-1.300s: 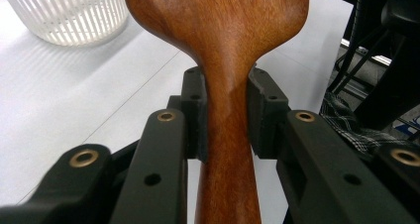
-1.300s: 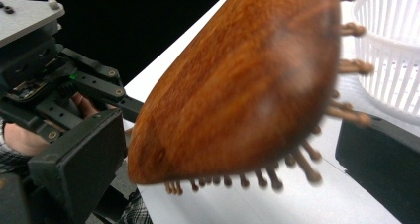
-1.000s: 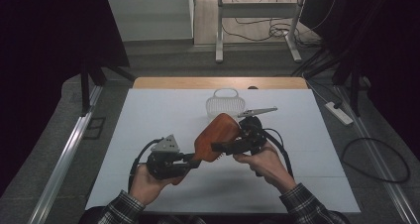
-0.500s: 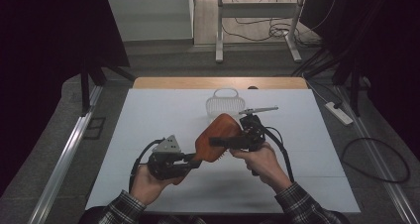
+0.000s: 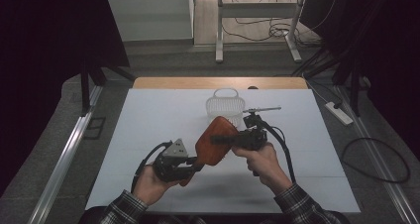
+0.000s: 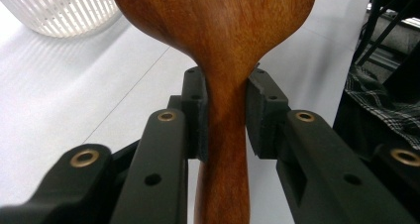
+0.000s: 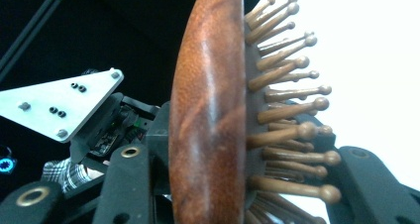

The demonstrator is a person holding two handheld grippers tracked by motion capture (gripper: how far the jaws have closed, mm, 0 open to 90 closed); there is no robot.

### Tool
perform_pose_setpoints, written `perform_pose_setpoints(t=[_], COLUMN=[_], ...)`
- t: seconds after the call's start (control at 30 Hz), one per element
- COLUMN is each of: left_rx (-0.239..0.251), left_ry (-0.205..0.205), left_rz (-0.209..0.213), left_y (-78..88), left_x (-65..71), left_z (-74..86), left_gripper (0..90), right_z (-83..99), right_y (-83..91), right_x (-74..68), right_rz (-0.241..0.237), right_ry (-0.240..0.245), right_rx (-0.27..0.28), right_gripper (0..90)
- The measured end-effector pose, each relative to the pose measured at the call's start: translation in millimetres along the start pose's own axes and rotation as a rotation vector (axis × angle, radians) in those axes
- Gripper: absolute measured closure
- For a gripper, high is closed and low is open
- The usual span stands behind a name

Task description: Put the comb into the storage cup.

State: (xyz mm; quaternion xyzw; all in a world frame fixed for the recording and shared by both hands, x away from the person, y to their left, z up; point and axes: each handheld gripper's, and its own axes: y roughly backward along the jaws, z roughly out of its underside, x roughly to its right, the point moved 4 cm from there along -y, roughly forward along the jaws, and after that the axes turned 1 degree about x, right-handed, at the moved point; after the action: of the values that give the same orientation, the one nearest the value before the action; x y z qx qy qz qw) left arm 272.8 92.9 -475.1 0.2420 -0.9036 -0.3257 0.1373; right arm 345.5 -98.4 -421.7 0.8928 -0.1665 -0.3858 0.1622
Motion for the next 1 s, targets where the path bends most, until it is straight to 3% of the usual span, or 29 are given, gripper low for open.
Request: perform_pose_setpoints(t=[0.47,0.67,1.0], left_rx=[0.025,0.007,0.009], left_ry=[0.038,0.032,0.051], left_rz=[0.014,-0.028,-0.077], left_y=[0.6,-2.0,-1.8], left_x=[-5.1,-6.3,-11.2], left_z=[0.4,1.7,3.2], left_gripper=[69.0,53.4,28.8], right_z=[-0.6,-3.7,-6.2], right_y=[1.1,5.3,11.9], right_x=[-4.7,-8.6,-9.9], right_rz=[-0.015,-0.019,0.02], right_ry=[0.026,0.054,0.11], right_rx=[0.029,0.062,0.084], right_gripper=[56.4,56.3,56.1])
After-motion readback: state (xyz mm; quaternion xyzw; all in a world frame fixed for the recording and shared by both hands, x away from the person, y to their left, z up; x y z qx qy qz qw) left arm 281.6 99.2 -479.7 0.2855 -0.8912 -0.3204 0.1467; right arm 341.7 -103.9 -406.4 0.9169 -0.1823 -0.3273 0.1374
